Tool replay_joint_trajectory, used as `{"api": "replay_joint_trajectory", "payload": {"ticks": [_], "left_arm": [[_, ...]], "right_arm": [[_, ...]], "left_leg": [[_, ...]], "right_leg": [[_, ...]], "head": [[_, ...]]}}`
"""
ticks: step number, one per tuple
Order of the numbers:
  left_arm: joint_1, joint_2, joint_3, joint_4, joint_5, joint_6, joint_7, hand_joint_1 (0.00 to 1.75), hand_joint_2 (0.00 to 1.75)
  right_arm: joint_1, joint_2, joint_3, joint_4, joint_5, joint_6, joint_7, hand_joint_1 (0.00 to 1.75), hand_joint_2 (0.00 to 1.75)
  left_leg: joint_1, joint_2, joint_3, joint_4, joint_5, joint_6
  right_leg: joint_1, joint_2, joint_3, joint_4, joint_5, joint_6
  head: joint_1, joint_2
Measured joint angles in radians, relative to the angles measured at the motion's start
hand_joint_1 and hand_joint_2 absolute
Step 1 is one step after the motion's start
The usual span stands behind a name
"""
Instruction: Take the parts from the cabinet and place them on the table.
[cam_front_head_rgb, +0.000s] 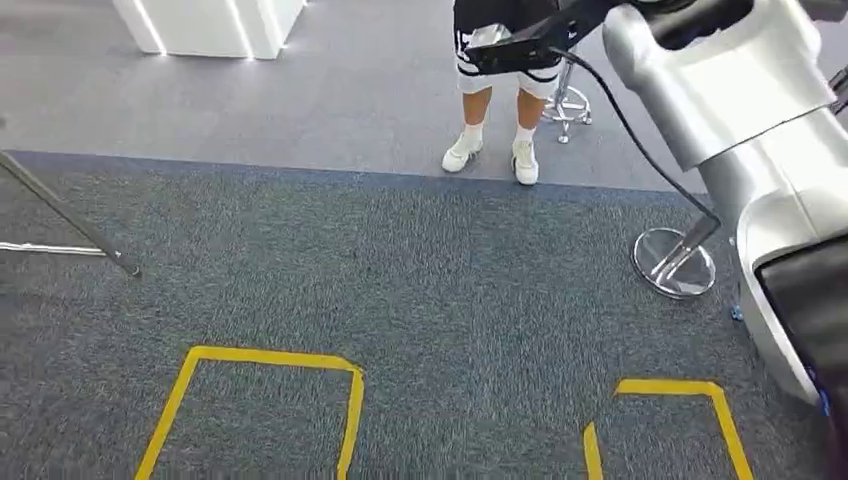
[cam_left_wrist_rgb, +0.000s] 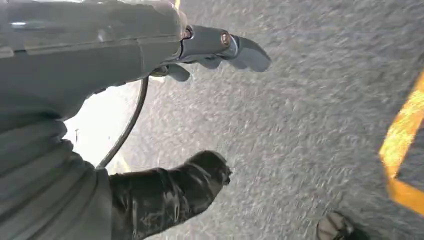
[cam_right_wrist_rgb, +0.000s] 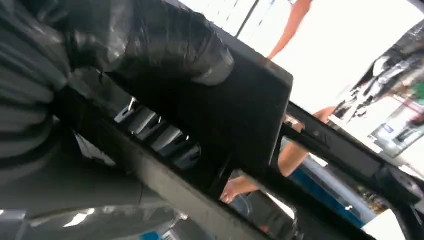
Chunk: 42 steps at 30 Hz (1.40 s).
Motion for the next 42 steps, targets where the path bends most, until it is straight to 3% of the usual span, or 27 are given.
{"api": "replay_joint_trajectory", "payload": {"ticks": [1, 2, 4, 6, 8, 10, 11, 12, 13, 17, 18, 19, 20, 22, 23, 24, 26, 27, 28, 30, 32, 33, 34, 35, 39, 40, 42], "left_arm": [[0.003, -0.002, 0.000, -0.003, 0.001, -0.001, 0.001, 0.00, 1.75], [0.004, 0.000, 0.000, -0.010, 0.002, -0.001, 0.002, 0.00, 1.75], [0.004, -0.008, 0.000, -0.017, 0.004, -0.002, 0.002, 0.00, 1.75], [0.003, -0.009, 0.000, -0.018, 0.004, -0.002, 0.003, 0.00, 1.75], [0.003, -0.010, 0.000, -0.019, 0.004, -0.003, 0.003, 0.00, 1.75], [0.003, -0.010, 0.000, -0.025, 0.004, -0.004, 0.003, 0.00, 1.75], [0.003, -0.010, 0.000, -0.027, 0.004, -0.005, 0.003, 0.00, 1.75], [0.003, -0.010, 0.000, -0.031, 0.005, -0.007, 0.003, 0.00, 1.75], [0.002, -0.010, 0.000, -0.032, 0.005, -0.011, 0.001, 0.00, 1.75], [0.006, -0.013, 0.000, -0.043, 0.008, -0.021, -0.003, 0.00, 1.75], [0.006, -0.016, 0.000, -0.047, 0.008, -0.023, -0.003, 0.00, 1.75], [0.006, -0.020, 0.000, -0.049, 0.009, -0.024, -0.003, 0.00, 1.75], [0.004, -0.020, 0.000, -0.050, 0.010, -0.026, -0.003, 0.00, 1.75], [0.003, -0.020, -0.001, -0.050, 0.018, -0.030, 0.002, 0.00, 1.75], [0.004, -0.020, -0.001, -0.050, 0.018, -0.030, 0.006, 0.00, 1.75], [0.004, -0.020, -0.001, -0.050, 0.019, -0.030, 0.010, 0.00, 1.75], [0.004, -0.021, -0.001, -0.050, 0.019, -0.030, 0.015, 0.00, 1.75], [0.004, -0.022, -0.001, -0.050, 0.021, -0.030, 0.018, 0.00, 1.75], [0.004, -0.026, -0.001, -0.050, 0.022, -0.028, 0.022, 0.00, 1.75], [0.000, -0.027, -0.001, -0.050, 0.026, -0.022, 0.029, 0.00, 1.75], [0.002, -0.027, -0.001, -0.050, 0.031, -0.006, 0.041, 0.00, 1.75], [0.002, -0.026, -0.001, -0.053, 0.035, 0.002, 0.046, 0.00, 1.75], [0.001, -0.029, -0.001, -0.054, 0.038, 0.009, 0.049, 0.00, 1.75], [0.001, -0.029, -0.001, -0.055, 0.038, 0.011, 0.051, 0.00, 1.75], [-0.001, -0.029, 0.000, -0.055, 0.041, 0.024, 0.061, 0.00, 1.75], [-0.002, -0.029, 0.000, -0.055, 0.047, 0.033, 0.068, 0.00, 1.75], [-0.003, -0.029, 0.000, -0.055, 0.052, 0.046, 0.077, 0.00, 1.75]], "right_arm": [[0.000, 0.000, 0.000, 0.000, -0.002, 0.000, 0.000, 1.75, 1.75], [0.000, 0.001, 0.000, -0.001, -0.002, 0.000, 0.000, 1.75, 1.75], [-0.003, 0.001, 0.000, 0.000, -0.003, 0.000, 0.000, 1.75, 1.75], [-0.006, -0.001, 0.000, 0.000, -0.002, 0.000, 0.001, 1.75, 1.75], [-0.002, -0.001, 0.000, 0.000, -0.003, 0.000, 0.000, 1.75, 1.75], [-0.001, -0.001, 0.000, 0.000, -0.003, 0.000, -0.003, 1.75, 1.75], [-0.002, -0.001, 0.000, 0.000, -0.004, 0.000, -0.005, 1.75, 1.75], [-0.002, -0.001, 0.000, 0.000, -0.005, -0.002, -0.008, 1.75, 1.75], [-0.003, -0.002, 0.000, 0.000, -0.010, -0.005, -0.008, 1.75, 1.75], [0.001, -0.003, 0.000, 0.002, -0.020, -0.013, 0.000, 1.75, 1.75], [0.003, -0.005, 0.000, 0.003, -0.020, -0.013, 0.000, 1.75, 1.75], [0.003, -0.005, 0.000, 0.006, -0.019, -0.016, -0.003, 1.75, 1.75], [0.002, -0.008, 0.000, 0.011, -0.019, -0.019, -0.009, 1.75, 1.75], [0.010, -0.013, 0.000, 0.021, -0.020, -0.026, -0.016, 1.75, 1.75], [0.015, -0.013, 0.000, 0.023, -0.020, -0.027, -0.016, 1.75, 1.75], [0.019, -0.013, 0.000, 0.026, -0.022, -0.027, -0.016, 1.75, 1.75], [0.019, -0.013, 0.000, 0.027, -0.023, -0.028, -0.015, 1.75, 1.75], [0.017, -0.013, 0.000, 0.027, -0.023, -0.029, -0.014, 1.75, 1.75], [0.017, -0.014, 0.000, 0.028, -0.023, -0.030, -0.014, 1.75, 1.75], [0.019, -0.012, 0.000, 0.028, -0.026, -0.030, -0.014, 1.75, 1.75], [0.022, -0.011, 0.000, 0.027, -0.027, -0.029, -0.014, 1.75, 1.75], [0.022, -0.008, 0.000, 0.023, -0.027, -0.029, -0.014, 1.75, 1.75], [0.022, -0.009, 0.000, 0.023, -0.028, -0.029, -0.014, 1.75, 1.75], [0.020, -0.009, 0.000, 0.023, -0.028, -0.029, -0.013, 1.75, 1.75], [0.025, -0.009, 0.000, 0.023, -0.028, -0.028, -0.012, 1.75, 1.75], [0.029, -0.009, 0.000, 0.020, -0.030, -0.027, -0.012, 1.75, 1.75], [0.032, -0.009, 0.000, 0.010, -0.032, -0.024, -0.008, 1.75, 1.75]], "left_leg": [[0.004, -0.015, 0.000, -0.005, 0.005, -0.008], [-0.003, -0.022, -0.003, -0.005, 0.004, -0.012], [-0.007, 0.083, -0.033, 0.065, -0.039, -0.021], [0.002, 0.116, -0.106, 0.215, -0.106, -0.031], [0.007, 0.122, -0.145, 0.291, -0.117, -0.038], [0.009, 0.129, -0.092, 0.190, -0.056, -0.039], [0.008, 0.146, -0.038, 0.096, -0.016, -0.036], [0.005, 0.185, 0.011, 0.011, 0.002, -0.033], [-0.012, 0.203, 0.022, -0.006, -0.012, -0.026], [-0.011, 0.150, 0.018, -0.019, -0.003, 0.002], [-0.005, 0.140, 0.023, -0.026, 0.001, 0.007], [-0.006, 0.132, 0.024, -0.028, 0.003, 0.011], [-0.006, 0.123, 0.023, -0.028, 0.003, 0.019], [-0.008, 0.096, 0.023, -0.027, 0.002, 0.021], [-0.008, 0.084, 0.023, -0.025, 0.002, 0.021], [-0.008, 0.071, 0.023, -0.022, 0.001, 0.021], [-0.008, 0.045, 0.023, -0.013, -0.002, 0.017], [-0.007, 0.034, 0.021, -0.008, -0.005, 0.014], [-0.009, 0.026, 0.013, -0.002, -0.006, 0.010], [0.002, 0.005, -0.001, -0.001, -0.001, -0.002], [0.003, -0.027, -0.005, -0.007, 0.005, -0.017], [0.003, 0.003, -0.009, 0.002, 0.000, -0.017], [-0.006, 0.069, -0.021, 0.033, -0.022, -0.021], [-0.005, 0.090, -0.037, 0.068, -0.043, -0.024], [0.005, 0.121, -0.145, 0.286, -0.125, -0.035], [0.006, 0.121, -0.145, 0.282, -0.111, -0.036], [0.006, 0.130, -0.068, 0.142, -0.035, -0.034]], "right_leg": [[0.001, -0.014, 0.003, -0.006, 0.002, -0.003], [-0.017, -0.029, 0.014, -0.020, 0.009, -0.009], [-0.012, -0.059, 0.027, -0.033, 0.011, -0.020], [-0.009, -0.083, 0.028, -0.031, 0.009, -0.022], [-0.009, -0.106, 0.028, -0.029, 0.005, -0.020], [-0.009, -0.130, 0.030, -0.025, -0.001, -0.015], [-0.009, -0.142, 0.034, -0.023, -0.005, -0.012], [-0.008, -0.153, 0.039, -0.023, -0.009, -0.007], [0.001, -0.158, 0.038, -0.022, -0.013, -0.001], [0.000, -0.197, 0.047, -0.027, -0.020, 0.020], [-0.007, -0.169, 0.042, -0.013, -0.032, 0.026], [-0.010, -0.119, 0.023, 0.028, -0.060, 0.026], [-0.010, -0.093, -0.014, 0.103, -0.099, 0.026], [-0.009, -0.071, -0.099, 0.268, -0.159, 0.028], [-0.009, -0.070, -0.118, 0.296, -0.157, 0.027], [-0.009, -0.070, -0.116, 0.277, -0.130, 0.026], [-0.010, -0.060, -0.055, 0.131, -0.037, 0.019], [-0.010, -0.027, -0.018, 0.047, 0.007, 0.016], [-0.017, 0.036, -0.004, 0.012, -0.001, 0.012], [-0.008, 0.017, 0.000, -0.004, -0.001, 0.013], [-0.008, -0.012, 0.006, -0.011, 0.002, 0.003], [-0.016, -0.029, 0.014, -0.020, 0.007, -0.003], [-0.015, -0.042, 0.020, -0.024, 0.005, -0.012], [-0.013, -0.050, 0.022, -0.024, 0.005, -0.014], [-0.007, -0.091, 0.025, -0.022, -0.002, -0.018], [-0.006, -0.106, 0.027, -0.022, -0.004, -0.017], [-0.006, -0.131, 0.034, -0.019, -0.013, -0.012]], "head": [[0.000, 0.000], [0.000, 0.000], [-0.005, 0.000], [-0.005, 0.000], [-0.005, 0.000], [-0.005, 0.000], [-0.005, 0.000], [-0.005, 0.000], [-0.005, 0.000], [-0.005, 0.000], [-0.005, 0.000], [-0.004, 0.000], [-0.004, 0.000], [-0.004, 0.000], [-0.004, 0.000], [-0.004, 0.000], [-0.004, 0.000], [-0.004, 0.000], [-0.004, 0.000], [-0.004, 0.000], [-0.004, 0.000], [-0.004, 0.000], [-0.006, 0.000], [-0.006, 0.000], [-0.006, 0.000], [-0.006, 0.000], [-0.006, 0.000]]}}
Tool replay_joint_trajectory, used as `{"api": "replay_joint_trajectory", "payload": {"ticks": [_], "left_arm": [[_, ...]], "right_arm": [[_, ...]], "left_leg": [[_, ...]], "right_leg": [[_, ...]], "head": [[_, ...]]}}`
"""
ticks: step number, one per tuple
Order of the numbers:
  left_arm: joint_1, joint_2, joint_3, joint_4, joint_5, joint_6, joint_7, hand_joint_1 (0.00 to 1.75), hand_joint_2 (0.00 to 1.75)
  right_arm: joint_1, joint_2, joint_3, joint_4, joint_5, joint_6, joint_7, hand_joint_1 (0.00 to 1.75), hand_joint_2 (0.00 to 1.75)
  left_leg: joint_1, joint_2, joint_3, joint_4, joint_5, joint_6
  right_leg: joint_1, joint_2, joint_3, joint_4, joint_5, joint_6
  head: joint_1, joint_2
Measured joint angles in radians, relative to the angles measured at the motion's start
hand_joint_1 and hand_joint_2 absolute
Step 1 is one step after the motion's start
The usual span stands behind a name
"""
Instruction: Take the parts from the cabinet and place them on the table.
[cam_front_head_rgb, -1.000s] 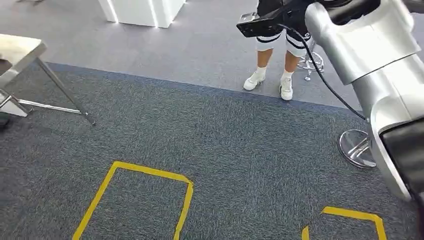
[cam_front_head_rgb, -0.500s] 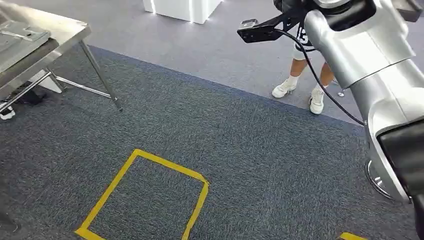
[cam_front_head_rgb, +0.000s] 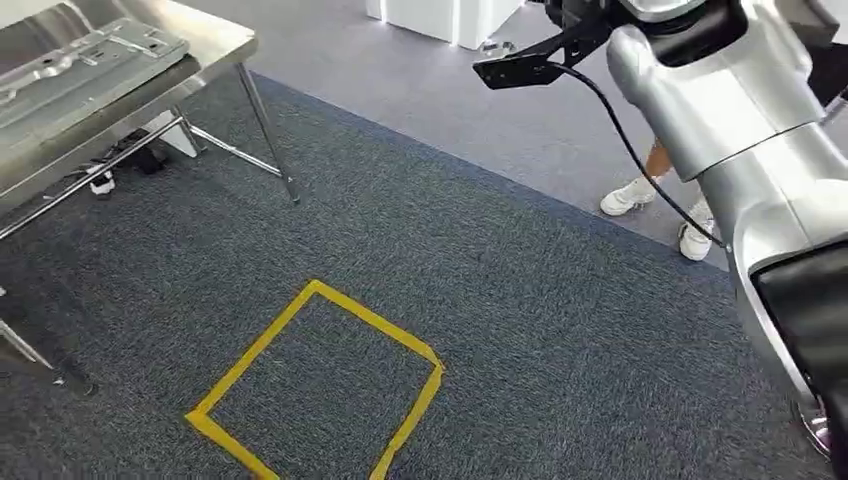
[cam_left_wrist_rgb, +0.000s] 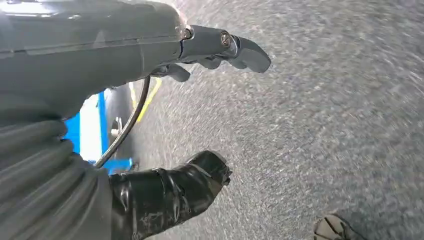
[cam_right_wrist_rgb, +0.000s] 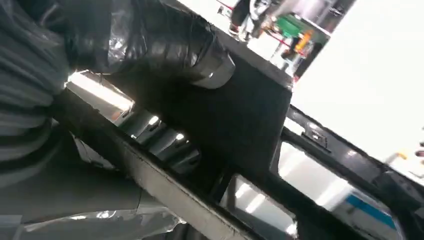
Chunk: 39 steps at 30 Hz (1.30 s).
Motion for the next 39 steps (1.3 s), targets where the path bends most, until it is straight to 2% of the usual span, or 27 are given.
{"api": "replay_joint_trajectory", "payload": {"ticks": [1, 2, 3, 6, 7, 9, 11, 12, 13, 15, 16, 17, 18, 19, 21, 22, 24, 25, 27, 28, 30, 31, 32, 33, 37, 38, 39], "left_arm": [[0.000, 0.000, 0.000, 0.000, 0.005, 0.001, 0.002, 0.00, 1.75], [-0.001, 0.000, 0.000, 0.000, 0.006, 0.001, 0.003, 0.00, 1.75], [-0.002, 0.000, 0.000, 0.000, 0.007, 0.001, 0.003, 0.00, 1.75], [0.003, 0.000, 0.000, 0.000, 0.008, 0.001, 0.006, 0.00, 1.75], [0.000, 0.000, 0.000, -0.001, 0.008, 0.002, 0.006, 0.00, 1.75], [-0.001, 0.000, 0.000, 0.000, 0.009, 0.002, 0.006, 0.00, 1.75], [-0.005, 0.001, 0.000, -0.001, 0.010, 0.002, 0.007, 0.00, 1.75], [-0.005, 0.001, 0.000, -0.001, 0.012, 0.000, 0.007, 0.00, 1.75], [-0.004, 0.001, 0.000, -0.001, 0.016, -0.004, 0.010, 0.00, 1.75], [-0.003, 0.001, 0.000, -0.001, 0.017, -0.006, 0.011, 0.00, 1.75], [-0.003, 0.001, 0.000, -0.001, 0.019, -0.008, 0.011, 0.00, 1.75], [-0.002, 0.000, 0.000, -0.001, 0.020, -0.009, 0.011, 0.00, 1.75], [-0.005, -0.002, 0.000, -0.001, 0.021, -0.011, 0.011, 0.00, 1.75], [-0.004, -0.003, 0.000, -0.001, 0.026, -0.012, 0.012, 0.00, 1.75], [0.000, -0.004, 0.000, -0.002, 0.030, -0.016, 0.013, 0.00, 1.75], [0.002, -0.003, 0.000, -0.005, 0.033, -0.016, 0.014, 0.00, 1.75], [0.003, -0.005, 0.000, -0.011, 0.037, -0.016, 0.017, 0.00, 1.75], [0.002, -0.006, 0.000, -0.011, 0.037, -0.018, 0.019, 0.00, 1.75], [0.003, -0.009, 0.000, -0.011, 0.037, -0.018, 0.022, 0.00, 1.75], [0.003, -0.010, 0.000, -0.011, 0.033, -0.017, 0.028, 0.00, 1.75], [0.003, -0.011, -0.001, -0.015, 0.027, -0.010, 0.045, 0.00, 1.75], [0.002, -0.013, -0.002, -0.022, 0.025, -0.008, 0.052, 0.00, 1.75], [0.002, -0.014, -0.003, -0.026, 0.023, -0.008, 0.053, 0.00, 1.75], [0.001, -0.017, -0.003, -0.028, 0.021, -0.008, 0.055, 0.00, 1.75], [0.009, -0.019, -0.004, -0.040, 0.019, -0.015, 0.056, 0.00, 1.75], [0.008, -0.021, -0.005, -0.045, 0.019, -0.016, 0.056, 0.00, 1.75], [0.007, -0.022, -0.005, -0.046, 0.018, -0.016, 0.058, 0.00, 1.75]], "right_arm": [[-0.001, 0.000, 0.000, -0.002, -0.001, 0.000, 0.000, 1.75, 1.75], [-0.002, 0.000, 0.000, -0.002, -0.001, 0.000, 0.000, 1.75, 1.75], [-0.006, -0.003, 0.000, -0.002, -0.001, 0.002, 0.001, 1.75, 1.75], [-0.002, -0.002, 0.000, -0.003, -0.002, 0.005, 0.001, 1.75, 1.75], [-0.001, -0.002, 0.000, -0.006, -0.003, 0.005, 0.001, 1.75, 1.75], [-0.002, -0.007, 0.000, -0.007, -0.003, 0.004, 0.002, 1.75, 1.75], [0.001, -0.013, 0.000, -0.006, -0.003, 0.004, 0.003, 1.75, 1.75], [0.005, -0.014, 0.000, -0.005, -0.003, 0.004, 0.003, 1.75, 1.75], [0.009, -0.015, 0.000, -0.005, -0.003, 0.004, 0.000, 1.75, 1.75], [0.009, -0.015, 0.000, -0.005, -0.003, 0.004, -0.003, 1.75, 1.75], [0.007, -0.016, 0.000, -0.005, -0.003, 0.003, -0.003, 1.75, 1.75], [0.006, -0.018, 0.000, -0.004, -0.003, 0.003, -0.003, 1.75, 1.75], [0.004, -0.018, 0.000, -0.004, -0.003, 0.001, -0.007, 1.75, 1.75], [0.004, -0.018, 0.000, -0.003, -0.005, 0.000, -0.009, 1.75, 1.75], [0.003, -0.017, 0.000, 0.000, -0.005, -0.001, -0.010, 1.75, 1.75], [0.003, -0.014, 0.000, 0.000, -0.005, -0.001, -0.013, 1.75, 1.75], [-0.004, -0.009, 0.000, 0.001, -0.006, -0.001, -0.020, 1.75, 1.75], [-0.010, -0.009, 0.000, 0.003, -0.006, -0.001, -0.023, 1.75, 1.75], [-0.013, -0.008, 0.000, 0.005, -0.006, -0.001, -0.025, 1.75, 1.75], [-0.012, -0.006, 0.000, 0.007, -0.006, -0.001, -0.027, 1.75, 1.75], [-0.013, -0.001, 0.000, 0.010, -0.006, -0.002, -0.027, 1.75, 1.75], [-0.015, 0.001, 0.000, 0.009, -0.006, -0.003, -0.025, 1.75, 1.75], [-0.016, 0.002, 0.000, 0.009, -0.009, -0.004, -0.024, 1.75, 1.75], [-0.020, 0.001, 0.000, 0.009, -0.009, -0.004, -0.024, 1.75, 1.75], [-0.018, 0.003, 0.000, 0.016, -0.011, -0.004, -0.024, 1.75, 1.75], [-0.017, 0.001, 0.000, 0.017, -0.011, -0.005, -0.024, 1.75, 1.75], [-0.017, 0.000, 0.000, 0.018, -0.012, -0.006, -0.024, 1.75, 1.75]], "left_leg": [[-0.001, 0.021, 0.052, -0.092, 0.037, 0.003], [-0.009, 0.058, 0.073, -0.141, 0.024, 0.005], [-0.018, 0.045, 0.078, -0.147, 0.030, 0.017], [-0.024, 0.015, 0.072, -0.147, 0.030, 0.031], [-0.013, 0.004, 0.083, -0.162, 0.036, 0.042], [-0.015, -0.010, 0.087, -0.165, 0.036, 0.052], [-0.016, -0.033, 0.087, -0.164, 0.035, 0.055], [-0.017, -0.045, 0.087, -0.162, 0.034, 0.056], [-0.018, -0.057, 0.087, -0.159, 0.033, 0.057], [-0.019, -0.082, 0.088, -0.151, 0.029, 0.056], [-0.019, -0.095, 0.088, -0.148, 0.027, 0.053], [-0.015, -0.105, 0.085, -0.146, 0.026, 0.051], [-0.020, -0.115, 0.078, -0.140, 0.026, 0.046], [-0.013, -0.125, 0.073, -0.143, 0.030, 0.040], [-0.005, -0.150, 0.071, -0.150, 0.037, 0.025], [-0.012, -0.161, 0.071, -0.152, 0.038, 0.018], [-0.016, -0.061, 0.047, -0.093, -0.002, 0.017], [-0.012, -0.033, 0.010, -0.017, -0.040, 0.012], [-0.003, -0.015, -0.062, 0.127, -0.093, 0.004], [0.000, -0.012, -0.074, 0.149, -0.090, 0.001], [0.005, -0.005, -0.030, 0.062, -0.035, -0.003], [0.007, 0.010, 0.023, -0.034, 0.007, -0.004], [0.006, 0.047, 0.069, -0.115, 0.033, -0.004], [-0.011, 0.066, 0.081, -0.135, 0.016, 0.001], [-0.016, 0.022, 0.077, -0.142, 0.022, 0.028], [-0.009, 0.011, 0.084, -0.151, 0.026, 0.037], [-0.009, 0.002, 0.085, -0.151, 0.026, 0.042]], "right_leg": [[0.000, -0.011, 0.006, 0.002, -0.006, 0.002], [0.001, -0.019, 0.007, 0.001, -0.009, 0.006], [0.008, -0.029, 0.005, 0.004, -0.013, 0.012], [0.007, -0.050, 0.011, -0.004, -0.014, 0.026], [0.002, -0.046, 0.007, 0.001, -0.024, 0.035], [-0.004, 0.030, -0.024, 0.082, -0.074, 0.034], [-0.003, 0.057, -0.114, 0.251, -0.139, 0.036], [-0.003, 0.059, -0.147, 0.305, -0.149, 0.036], [-0.003, 0.060, -0.160, 0.311, -0.132, 0.035], [-0.003, 0.064, -0.121, 0.203, -0.048, 0.029], [-0.003, 0.081, -0.081, 0.109, 0.003, 0.023], [-0.005, 0.136, -0.054, 0.036, 0.021, 0.017], [-0.007, 0.149, -0.043, 0.015, 0.014, 0.017], [-0.002, 0.135, -0.039, 0.017, 0.016, 0.020], [0.005, 0.114, -0.036, 0.013, 0.016, 0.014], [-0.006, 0.098, -0.028, -0.001, 0.021, 0.007], [-0.004, 0.070, -0.013, -0.017, 0.027, -0.003], [-0.001, 0.055, -0.012, -0.017, 0.026, -0.006], [0.001, 0.028, -0.010, -0.017, 0.023, -0.008], [0.002, 0.014, -0.010, -0.015, 0.021, -0.007], [0.002, -0.008, -0.010, -0.012, 0.016, -0.003], [0.001, -0.020, -0.008, -0.007, 0.011, 0.002], [0.002, -0.029, -0.007, -0.001, 0.005, 0.007], [0.011, -0.037, -0.012, 0.004, -0.002, 0.015], [0.007, -0.070, -0.002, 0.002, -0.008, 0.035], [-0.003, -0.037, -0.005, 0.013, -0.020, 0.044], [-0.007, 0.021, -0.020, 0.051, -0.046, 0.044]], "head": [[0.000, 0.000], [0.000, 0.000], [0.000, 0.000], [0.000, 0.000], [0.000, 0.000], [0.000, 0.000], [0.000, 0.000], [0.000, 0.000], [0.000, 0.000], [0.000, 0.000], [0.000, 0.000], [0.000, 0.000], [0.000, 0.000], [0.000, 0.000], [0.000, 0.000], [0.000, 0.000], [-0.001, 0.000], [0.000, 0.000], [0.000, 0.000], [0.000, 0.000], [0.000, 0.000], [0.000, 0.000], [0.000, 0.000], [-0.001, 0.000], [0.000, 0.000], [0.000, 0.000], [0.000, 0.000]]}}
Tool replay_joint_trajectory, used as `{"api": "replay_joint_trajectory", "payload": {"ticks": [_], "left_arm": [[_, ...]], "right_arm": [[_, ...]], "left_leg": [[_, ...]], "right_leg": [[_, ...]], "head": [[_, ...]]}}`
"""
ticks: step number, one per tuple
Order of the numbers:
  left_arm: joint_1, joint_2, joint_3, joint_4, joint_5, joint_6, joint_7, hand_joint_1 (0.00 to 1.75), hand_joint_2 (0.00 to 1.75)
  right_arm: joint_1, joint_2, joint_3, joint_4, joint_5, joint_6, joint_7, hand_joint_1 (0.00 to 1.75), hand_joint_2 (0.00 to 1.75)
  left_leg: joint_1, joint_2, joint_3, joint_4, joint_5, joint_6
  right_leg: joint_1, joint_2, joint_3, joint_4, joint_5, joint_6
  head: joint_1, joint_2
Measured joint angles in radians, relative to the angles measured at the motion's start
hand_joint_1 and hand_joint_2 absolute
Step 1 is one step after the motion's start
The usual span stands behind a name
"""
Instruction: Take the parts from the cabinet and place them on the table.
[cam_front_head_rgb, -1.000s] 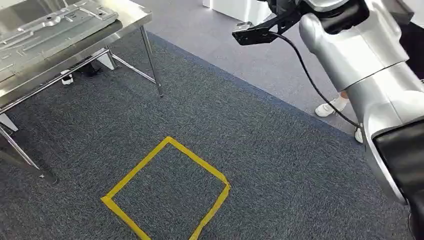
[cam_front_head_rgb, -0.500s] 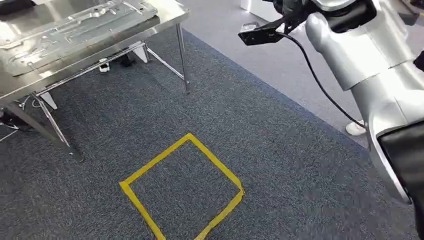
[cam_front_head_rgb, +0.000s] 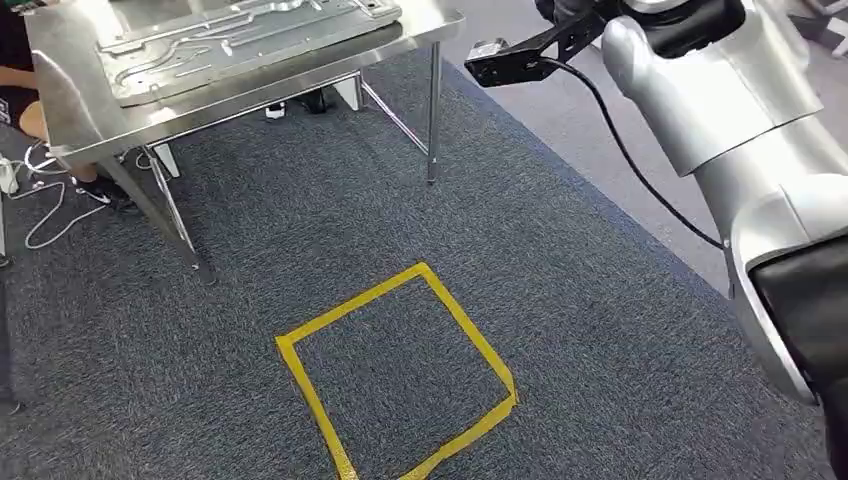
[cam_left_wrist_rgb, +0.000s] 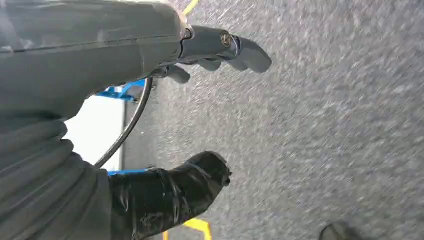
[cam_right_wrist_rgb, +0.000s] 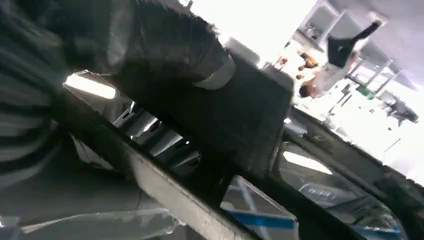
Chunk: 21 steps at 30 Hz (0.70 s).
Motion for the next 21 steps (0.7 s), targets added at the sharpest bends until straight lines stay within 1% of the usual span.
{"api": "replay_joint_trajectory", "payload": {"ticks": [1, 2, 3, 4, 5, 6, 7, 8, 9, 10, 11, 12, 13, 14, 15, 16, 17, 18, 19, 20, 21], "left_arm": [[-0.003, 0.000, -0.001, -0.005, -0.001, 0.000, 0.003, 0.00, 1.75], [-0.003, 0.000, -0.002, -0.008, -0.002, 0.000, 0.006, 0.00, 1.75], [-0.003, 0.000, -0.003, -0.008, -0.002, 0.000, 0.008, 0.00, 1.75], [-0.002, -0.001, -0.004, -0.009, -0.002, 0.000, 0.010, 0.00, 1.75], [-0.002, -0.001, -0.005, -0.009, -0.002, 0.000, 0.011, 0.00, 1.75], [-0.002, -0.003, -0.006, -0.009, -0.003, 0.000, 0.012, 0.00, 1.75], [-0.002, -0.004, -0.006, -0.010, -0.003, 0.000, 0.014, 0.00, 1.75], [-0.002, -0.006, -0.007, -0.011, -0.003, 0.000, 0.015, 0.00, 1.75], [-0.002, -0.011, -0.007, -0.013, -0.003, 0.000, 0.015, 0.00, 1.75], [-0.004, -0.011, -0.008, -0.016, -0.004, 0.000, 0.016, 0.00, 1.75], [0.000, -0.011, -0.008, -0.018, -0.004, 0.000, 0.016, 0.00, 1.75], [0.002, -0.011, -0.008, -0.019, -0.004, 0.000, 0.016, 0.00, 1.75], [0.006, -0.013, -0.008, -0.022, -0.004, 0.000, 0.016, 0.00, 1.75], [0.006, -0.013, -0.008, -0.028, -0.004, 0.000, 0.016, 0.00, 1.75], [0.006, -0.013, -0.008, -0.030, -0.004, 0.000, 0.015, 0.00, 1.75], [0.006, -0.014, -0.008, -0.031, -0.005, -0.001, 0.014, 0.00, 1.75], [0.004, -0.014, -0.009, -0.031, -0.005, -0.002, 0.011, 0.00, 1.75], [0.004, -0.015, -0.010, -0.031, -0.005, -0.002, 0.011, 0.00, 1.75], [0.003, -0.016, -0.010, -0.031, -0.006, -0.002, 0.011, 0.00, 1.75], [0.003, -0.016, -0.011, -0.032, -0.008, -0.002, 0.010, 0.00, 1.75], [0.004, -0.016, -0.015, -0.032, -0.011, -0.002, 0.010, 0.00, 1.75]], "right_arm": [[0.000, -0.003, 0.000, 0.000, -0.001, -0.001, 0.000, 1.75, 1.75], [0.003, -0.006, 0.000, 0.002, -0.002, -0.002, 0.000, 1.75, 1.75], [0.008, -0.009, 0.000, 0.004, -0.003, -0.002, 0.000, 1.75, 1.75], [0.014, -0.010, 0.000, 0.008, -0.003, -0.002, 0.000, 1.75, 1.75], [0.019, -0.011, 0.000, 0.010, -0.004, -0.002, 0.000, 1.75, 1.75], [0.020, -0.011, 0.000, 0.011, -0.005, -0.002, 0.000, 1.75, 1.75], [0.019, -0.011, 0.000, 0.011, -0.007, -0.002, 0.000, 1.75, 1.75], [0.017, -0.013, 0.000, 0.011, -0.008, -0.002, 0.000, 1.75, 1.75], [0.017, -0.015, 0.000, 0.012, -0.010, -0.001, 0.001, 1.75, 1.75], [0.015, -0.014, 0.000, 0.012, -0.012, 0.000, 0.000, 1.75, 1.75], [0.017, -0.014, 0.000, 0.013, -0.014, 0.000, 0.000, 1.75, 1.75], [0.017, -0.016, 0.000, 0.014, -0.017, 0.000, 0.000, 1.75, 1.75], [0.016, -0.016, 0.000, 0.013, -0.019, 0.001, -0.001, 1.75, 1.75], [0.015, -0.016, 0.000, 0.013, -0.020, 0.002, -0.003, 1.75, 1.75], [0.015, -0.015, 0.000, 0.013, -0.020, 0.003, -0.002, 1.75, 1.75], [0.011, -0.017, 0.000, 0.013, -0.018, 0.003, 0.002, 1.75, 1.75], [0.008, -0.021, 0.000, 0.013, -0.016, 0.003, 0.002, 1.75, 1.75], [0.008, -0.022, 0.000, 0.013, -0.015, 0.004, 0.002, 1.75, 1.75], [0.009, -0.022, 0.000, 0.013, -0.014, 0.004, 0.002, 1.75, 1.75], [0.011, -0.023, 0.000, 0.013, -0.013, 0.005, 0.002, 1.75, 1.75], [0.013, -0.023, 0.000, 0.013, -0.014, 0.006, 0.002, 1.75, 1.75]], "left_leg": [[0.000, -0.008, 0.000, 0.000, 0.000, 0.007], [-0.001, -0.020, 0.000, 0.000, -0.001, 0.009], [-0.003, -0.034, 0.000, 0.001, -0.001, 0.010], [-0.005, -0.048, 0.000, 0.002, -0.001, 0.010], [-0.006, -0.061, 0.001, 0.002, -0.001, 0.010], [-0.007, -0.077, 0.001, 0.004, -0.001, 0.010], [-0.008, -0.090, 0.002, 0.006, -0.001, 0.010], [-0.008, -0.100, 0.002, 0.007, -0.002, 0.009], [-0.008, -0.105, -0.001, 0.008, -0.003, 0.007], [-0.010, -0.116, -0.004, 0.014, -0.004, 0.003], [-0.003, -0.123, -0.007, 0.010, -0.001, -0.003], [0.000, -0.130, -0.007, 0.005, -0.001, -0.010], [0.000, -0.141, -0.007, 0.000, 0.002, -0.017], [-0.002, -0.132, -0.011, 0.007, -0.003, -0.019], [-0.009, -0.078, -0.016, 0.029, -0.021, -0.023], [-0.007, -0.044, -0.039, 0.081, -0.055, -0.029], [-0.003, -0.026, -0.074, 0.157, -0.094, -0.035], [0.001, -0.017, -0.112, 0.240, -0.129, -0.041], [0.005, -0.014, -0.136, 0.289, -0.143, -0.045], [0.010, -0.011, -0.140, 0.297, -0.133, -0.051], [0.014, -0.010, -0.119, 0.257, -0.105, -0.054]], "right_leg": [[-0.001, 0.024, -0.034, 0.069, -0.037, -0.001], [0.002, 0.035, -0.078, 0.157, -0.075, -0.001], [0.003, 0.039, -0.121, 0.235, -0.098, 0.000], [0.004, 0.040, -0.149, 0.275, -0.099, -0.002], [0.004, 0.040, -0.152, 0.264, -0.075, -0.005], [0.004, 0.043, -0.132, 0.205, -0.028, -0.011], [0.005, 0.051, -0.098, 0.122, 0.021, -0.017], [0.006, 0.074, -0.060, 0.033, 0.066, -0.024], [0.006, 0.110, -0.040, -0.017, 0.069, -0.032], [0.004, 0.108, -0.034, -0.038, 0.067, -0.030], [0.013, 0.099, -0.032, -0.036, 0.066, -0.031], [0.014, 0.095, -0.031, -0.035, 0.064, -0.036], [0.014, 0.084, -0.019, -0.042, 0.068, -0.040], [-0.001, 0.073, -0.010, -0.062, 0.078, -0.043], [0.003, 0.067, -0.001, -0.071, 0.080, -0.046], [0.004, 0.058, 0.003, -0.074, 0.081, -0.053], [0.006, 0.052, 0.003, -0.073, 0.080, -0.054], [0.006, 0.044, 0.003, -0.073, 0.079, -0.055], [0.006, 0.040, 0.002, -0.073, 0.078, -0.054], [0.004, 0.037, 0.003, -0.072, 0.077, -0.052], [0.003, 0.035, 0.003, -0.070, 0.075, -0.050]], "head": [[0.000, 0.000], [0.000, 0.000], [0.000, 0.000], [0.000, 0.000], [0.000, 0.000], [0.000, 0.000], [0.000, 0.000], [0.000, 0.000], [0.000, 0.000], [0.000, 0.000], [0.000, 0.000], [0.000, 0.000], [0.000, 0.000], [0.000, 0.000], [0.000, 0.000], [-0.001, 0.000], [-0.001, 0.000], [-0.001, 0.000], [-0.001, 0.000], [-0.001, 0.000], [-0.001, 0.000]]}}
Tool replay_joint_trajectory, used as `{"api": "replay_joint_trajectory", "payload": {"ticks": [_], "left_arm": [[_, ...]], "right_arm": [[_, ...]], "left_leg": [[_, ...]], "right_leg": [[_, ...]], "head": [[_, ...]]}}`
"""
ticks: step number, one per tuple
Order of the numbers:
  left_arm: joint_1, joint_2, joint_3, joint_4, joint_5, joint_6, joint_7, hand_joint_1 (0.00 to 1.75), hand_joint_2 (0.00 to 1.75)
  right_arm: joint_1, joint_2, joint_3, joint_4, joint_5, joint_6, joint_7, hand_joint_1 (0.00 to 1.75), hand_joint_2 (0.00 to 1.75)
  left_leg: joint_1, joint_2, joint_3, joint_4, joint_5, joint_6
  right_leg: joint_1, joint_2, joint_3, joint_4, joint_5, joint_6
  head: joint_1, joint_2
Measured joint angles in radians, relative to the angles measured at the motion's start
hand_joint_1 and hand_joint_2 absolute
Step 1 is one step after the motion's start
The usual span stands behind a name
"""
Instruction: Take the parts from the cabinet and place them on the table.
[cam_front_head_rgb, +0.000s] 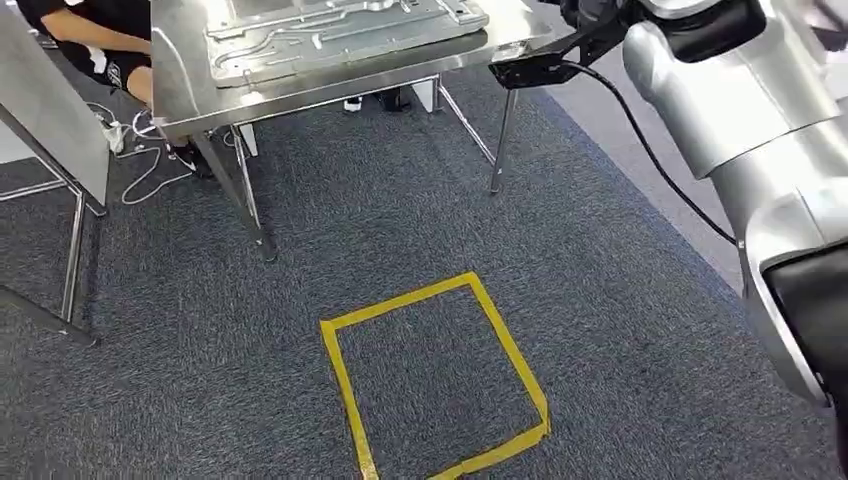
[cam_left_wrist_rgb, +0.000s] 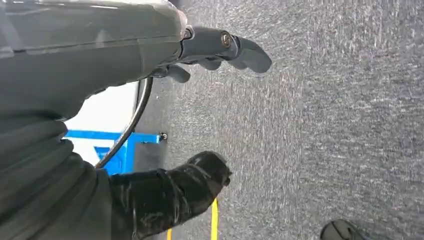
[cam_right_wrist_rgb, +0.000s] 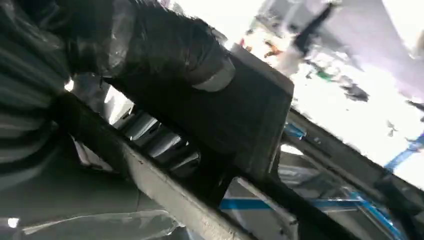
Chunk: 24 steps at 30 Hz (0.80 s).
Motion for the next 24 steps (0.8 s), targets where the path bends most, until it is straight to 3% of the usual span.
{"api": "replay_joint_trajectory", "payload": {"ticks": [2, 3, 4, 6, 9, 10, 12, 13, 14, 15, 18, 19, 22, 24], "left_arm": [[0.000, 0.000, -0.005, -0.003, -0.010, 0.000, 0.000, 0.00, 1.75], [0.001, 0.000, -0.008, -0.006, -0.015, 0.001, 0.000, 0.00, 1.75], [0.002, 0.000, -0.010, -0.006, -0.024, 0.003, 0.001, 0.00, 1.75], [0.004, 0.000, -0.013, -0.009, -0.037, 0.013, 0.006, 0.00, 1.75], [0.002, -0.002, -0.018, -0.017, -0.042, 0.016, 0.008, 0.00, 1.75], [0.002, -0.002, -0.019, -0.018, -0.042, 0.017, 0.008, 0.00, 1.75], [0.002, -0.002, -0.024, -0.024, -0.043, 0.017, 0.008, 0.00, 1.75], [0.002, -0.002, -0.026, -0.024, -0.043, 0.017, 0.008, 0.00, 1.75], [0.002, -0.002, -0.027, -0.024, -0.043, 0.017, 0.008, 0.00, 1.75], [0.002, -0.002, -0.027, -0.024, -0.043, 0.017, 0.009, 0.00, 1.75], [0.002, -0.007, -0.031, -0.024, -0.043, 0.017, 0.010, 0.00, 1.75], [0.001, -0.008, -0.031, -0.024, -0.043, 0.017, 0.010, 0.00, 1.75], [0.002, -0.008, -0.032, -0.024, -0.043, 0.017, 0.010, 0.00, 1.75], [0.002, -0.008, -0.032, -0.024, -0.043, 0.016, 0.010, 0.00, 1.75]], "right_arm": [[-0.001, 0.000, 0.000, 0.000, 0.000, 0.000, 0.002, 1.75, 1.75], [-0.002, -0.001, 0.000, 0.000, 0.001, 0.000, 0.002, 1.75, 1.75], [-0.002, -0.007, 0.000, 0.000, 0.003, 0.000, 0.007, 1.75, 1.75], [0.000, -0.010, 0.000, -0.001, 0.004, 0.002, 0.014, 1.75, 1.75], [0.000, -0.018, 0.000, -0.008, 0.004, 0.005, 0.018, 1.75, 1.75], [-0.002, -0.021, 0.000, -0.009, 0.004, 0.005, 0.018, 1.75, 1.75], [0.001, -0.029, 0.000, -0.009, 0.005, 0.006, 0.018, 1.75, 1.75], [0.005, -0.031, 0.000, -0.009, 0.005, 0.006, 0.018, 1.75, 1.75], [0.009, -0.032, 0.000, -0.009, 0.005, 0.008, 0.018, 1.75, 1.75], [0.013, -0.034, 0.000, -0.009, 0.005, 0.008, 0.018, 1.75, 1.75], [0.009, -0.035, 0.000, -0.011, 0.005, 0.007, 0.018, 1.75, 1.75], [0.005, -0.035, 0.000, -0.013, 0.005, 0.006, 0.018, 1.75, 1.75], [0.006, -0.035, 0.000, -0.016, 0.005, 0.007, 0.018, 1.75, 1.75], [0.005, -0.032, 0.000, -0.021, 0.005, 0.007, 0.018, 1.75, 1.75]], "left_leg": [[0.006, 0.004, 0.091, -0.167, 0.080, -0.003], [0.006, 0.011, 0.126, -0.244, 0.087, -0.002], [-0.004, 0.010, 0.137, -0.248, 0.084, 0.006], [-0.006, 0.004, 0.132, -0.245, 0.083, 0.019], [-0.003, 0.004, 0.142, -0.257, 0.087, 0.041], [-0.004, 0.003, 0.143, -0.257, 0.086, 0.048], [-0.008, 0.001, 0.144, -0.257, 0.084, 0.054], [-0.009, -0.001, 0.144, -0.256, 0.083, 0.056], [-0.011, -0.002, 0.144, -0.256, 0.082, 0.057], [-0.012, -0.004, 0.147, -0.255, 0.081, 0.057], [-0.013, -0.008, 0.154, -0.254, 0.075, 0.053], [-0.020, -0.009, 0.150, -0.250, 0.073, 0.049], [-0.014, -0.010, 0.151, -0.257, 0.077, 0.034], [-0.014, -0.009, 0.146, -0.243, 0.063, 0.026]], "right_leg": [[-0.005, -0.004, 0.001, 0.011, -0.009, 0.011], [-0.006, -0.009, -0.001, 0.019, -0.016, 0.020], [0.002, -0.009, -0.006, 0.026, -0.020, 0.027], [0.001, -0.012, -0.005, 0.024, -0.020, 0.035], [-0.008, -0.006, -0.010, 0.042, -0.038, 0.049], [-0.008, -0.005, -0.031, 0.089, -0.068, 0.049], [-0.007, 0.000, -0.115, 0.256, -0.140, 0.052], [-0.007, 0.001, -0.151, 0.319, -0.156, 0.052], [-0.007, 0.001, -0.167, 0.341, -0.152, 0.051], [-0.007, 0.001, -0.161, 0.313, -0.120, 0.048], [-0.001, 0.004, -0.047, 0.062, 0.012, 0.030], [0.007, 0.006, -0.028, 0.035, -0.002, 0.029], [0.011, 0.006, -0.032, 0.031, 0.000, 0.024], [0.000, 0.000, -0.021, 0.012, 0.010, 0.012]], "head": [[0.000, 0.000], [0.000, 0.000], [0.000, 0.000], [0.000, 0.000], [0.000, 0.000], [0.000, 0.000], [0.000, 0.000], [0.000, 0.000], [0.000, 0.000], [0.000, 0.000], [0.000, 0.000], [0.000, 0.000], [0.000, 0.000], [0.000, 0.000]]}}
